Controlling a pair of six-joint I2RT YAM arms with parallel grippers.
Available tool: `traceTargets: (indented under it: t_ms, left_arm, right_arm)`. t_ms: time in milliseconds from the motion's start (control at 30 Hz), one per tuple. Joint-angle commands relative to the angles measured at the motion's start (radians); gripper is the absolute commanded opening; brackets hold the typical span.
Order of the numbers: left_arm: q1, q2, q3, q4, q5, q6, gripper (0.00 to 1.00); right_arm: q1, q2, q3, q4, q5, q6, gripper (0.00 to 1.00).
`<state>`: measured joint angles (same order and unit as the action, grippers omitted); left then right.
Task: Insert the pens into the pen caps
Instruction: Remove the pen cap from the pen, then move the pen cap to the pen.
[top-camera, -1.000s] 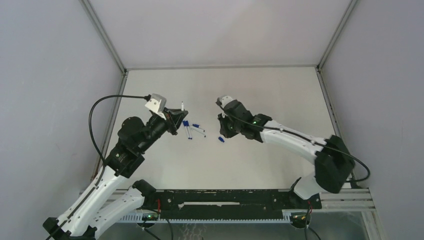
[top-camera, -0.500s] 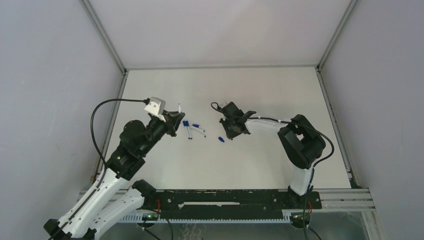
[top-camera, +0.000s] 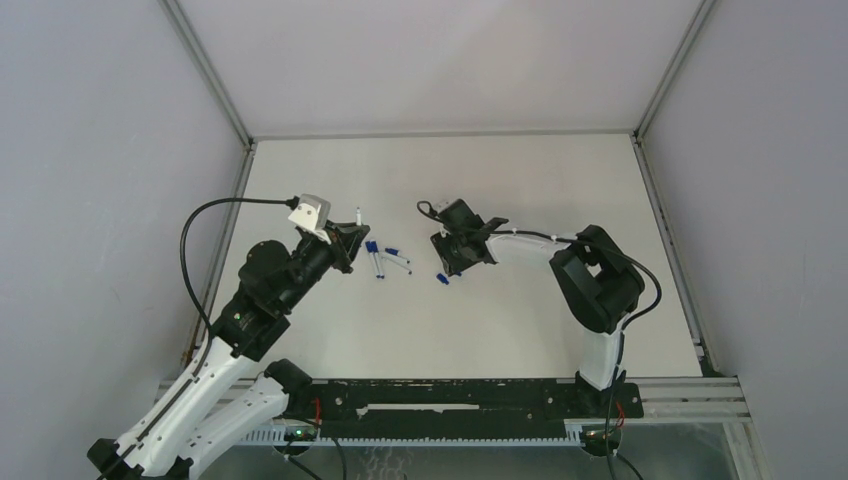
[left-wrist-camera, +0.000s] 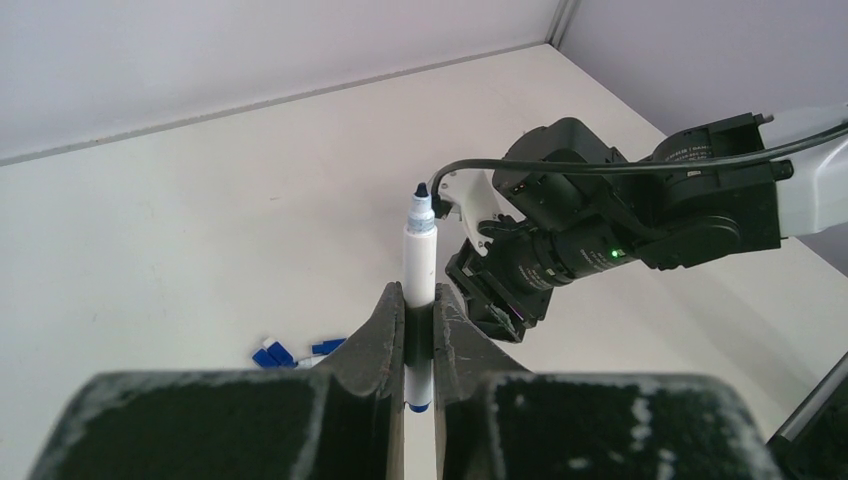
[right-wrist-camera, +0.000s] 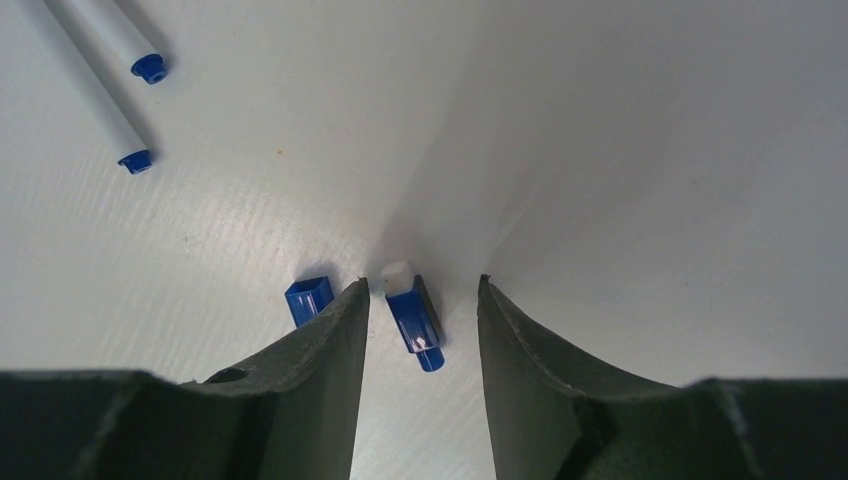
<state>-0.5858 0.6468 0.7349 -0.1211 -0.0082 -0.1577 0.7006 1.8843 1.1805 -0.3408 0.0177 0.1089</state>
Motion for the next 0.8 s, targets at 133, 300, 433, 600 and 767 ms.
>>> traceTargets:
  t_ms: [133,300,433,600,767]
  left_arm:
    - [0.009,-0.014,-0.006,0.039,-0.003,-0.002,0.00]
    - [0.011,-0.023,-0.009,0.042,-0.017,-0.003,0.00]
    - [0.013,-0.049,-0.018,0.044,-0.054,-0.003,0.00]
    - [0.013,-0.065,-0.021,0.041,-0.067,0.003,0.00]
    - [0.015,-0.061,-0.019,0.041,-0.059,0.003,0.00]
  right_arm:
    - [0.003,-0.123,0.085,0.073,-0.036,-0.071,0.52]
    - [0.016,-0.045,0.230,0.070,-0.244,-0.160,0.51]
    - [0.032,0.113,0.434,-0.034,-0.305,-0.220,0.43]
    - [0.049,0.244,0.593,-0.077,-0.346,-0.230,0.39]
    - [0.054,0.330,0.694,-0.115,-0.374,-0.229,0.38]
